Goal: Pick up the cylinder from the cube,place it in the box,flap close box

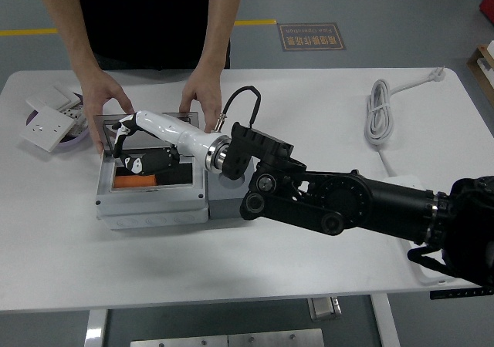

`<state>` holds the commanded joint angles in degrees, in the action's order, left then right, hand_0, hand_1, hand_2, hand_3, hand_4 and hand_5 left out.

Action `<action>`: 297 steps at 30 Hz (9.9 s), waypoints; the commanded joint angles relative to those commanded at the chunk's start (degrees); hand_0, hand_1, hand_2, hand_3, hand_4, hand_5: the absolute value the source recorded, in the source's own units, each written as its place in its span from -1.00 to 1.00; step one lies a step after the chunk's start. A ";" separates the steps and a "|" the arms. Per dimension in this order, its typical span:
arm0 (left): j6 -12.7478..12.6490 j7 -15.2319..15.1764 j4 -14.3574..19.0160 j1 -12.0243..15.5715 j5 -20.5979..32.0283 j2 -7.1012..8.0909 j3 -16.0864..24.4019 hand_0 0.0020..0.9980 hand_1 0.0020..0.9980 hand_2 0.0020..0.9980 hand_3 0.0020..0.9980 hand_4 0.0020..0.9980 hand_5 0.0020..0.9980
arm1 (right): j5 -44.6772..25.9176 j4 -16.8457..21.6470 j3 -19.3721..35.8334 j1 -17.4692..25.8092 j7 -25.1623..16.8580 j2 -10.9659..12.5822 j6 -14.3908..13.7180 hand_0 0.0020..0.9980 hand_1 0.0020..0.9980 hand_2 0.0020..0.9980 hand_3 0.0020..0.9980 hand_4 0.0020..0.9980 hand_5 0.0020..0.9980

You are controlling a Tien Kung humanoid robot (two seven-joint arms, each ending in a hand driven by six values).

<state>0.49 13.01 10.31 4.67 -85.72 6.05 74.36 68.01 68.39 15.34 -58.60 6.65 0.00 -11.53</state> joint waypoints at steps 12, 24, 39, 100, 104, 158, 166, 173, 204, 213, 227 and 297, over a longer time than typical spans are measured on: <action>0.05 0.13 0.00 0.10 0.08 -0.55 -0.02 0.85 0.71 0.71 0.91 -1.00 -1.00 | 2.32 0.88 8.60 1.56 -0.52 0.00 1.54 0.76 0.61 0.69 1.00 1.00 0.24; -0.01 0.10 0.00 0.20 -0.07 -1.07 0.03 0.85 0.71 0.71 0.91 -1.00 -1.00 | 4.54 2.23 20.13 5.40 -1.29 0.00 2.43 0.76 0.60 0.69 1.00 1.00 0.29; -0.12 0.04 0.00 0.09 0.32 -1.75 -0.55 0.85 0.71 0.71 0.91 -1.00 -1.00 | 7.64 2.40 26.15 9.11 -1.76 0.00 6.53 0.77 0.61 0.69 1.00 1.00 0.30; 0.00 -0.12 0.00 -0.13 -0.64 -1.54 -0.19 0.85 0.71 0.71 0.91 -1.00 -1.00 | 0.05 1.96 27.20 11.56 -8.35 0.00 -5.31 0.75 0.49 0.55 1.00 1.00 0.30; -0.03 -0.12 0.00 -0.12 -0.67 -1.55 -0.18 0.85 0.71 0.71 0.91 -1.00 -1.00 | -0.18 1.90 27.33 11.57 -8.21 0.00 -4.96 0.74 0.21 0.29 1.00 1.00 0.34; -0.25 -0.21 0.00 -0.09 -0.90 -1.72 -0.23 0.85 0.71 0.71 0.91 -1.00 -1.00 | -0.45 2.41 28.46 11.98 -6.40 0.00 -6.11 0.76 0.45 0.48 0.30 0.24 -0.52; -0.24 -0.22 0.00 -0.09 -0.98 -1.73 -0.20 0.85 0.71 0.71 0.91 -1.00 -1.00 | -0.48 2.38 28.40 12.00 -6.45 0.00 -6.01 0.75 0.43 0.44 0.16 0.21 -0.74; -0.24 -0.20 0.00 -0.06 -0.95 -1.73 -0.29 0.85 0.71 0.71 0.91 -1.00 -1.00 | 0.00 1.99 28.35 12.05 -5.81 0.00 -4.04 0.73 0.42 0.42 0.03 0.04 -0.79; -0.32 -0.17 0.00 -0.06 -0.84 -1.80 -0.45 0.85 0.71 0.71 0.91 -1.00 -1.00 | 1.35 1.45 30.54 12.15 -5.43 0.53 -3.74 0.82 0.56 0.70 1.00 1.00 0.28; -0.30 -0.17 0.00 -0.01 -0.76 -1.78 -0.55 0.85 0.71 0.71 0.91 -1.00 -1.00 | 0.60 1.32 30.60 12.25 -5.39 0.67 -4.07 0.81 0.56 0.71 1.00 1.00 0.35; -0.23 -0.10 0.00 0.21 -0.81 -1.80 -0.48 0.85 0.71 0.71 0.91 -1.00 -1.00 | 0.50 0.31 31.68 12.05 -4.71 1.45 -3.23 0.82 0.56 0.70 1.00 0.93 0.07; -0.31 -0.06 0.00 0.23 -1.57 -2.09 0.15 0.85 0.71 0.71 0.91 -1.00 -1.00 | 13.65 -0.76 33.32 12.46 -2.54 4.00 8.95 0.83 0.68 0.87 0.82 -1.00 -1.00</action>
<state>0.18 12.95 10.31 4.90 -87.29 3.96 74.51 81.67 67.63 48.66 -46.14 4.11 4.00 -2.58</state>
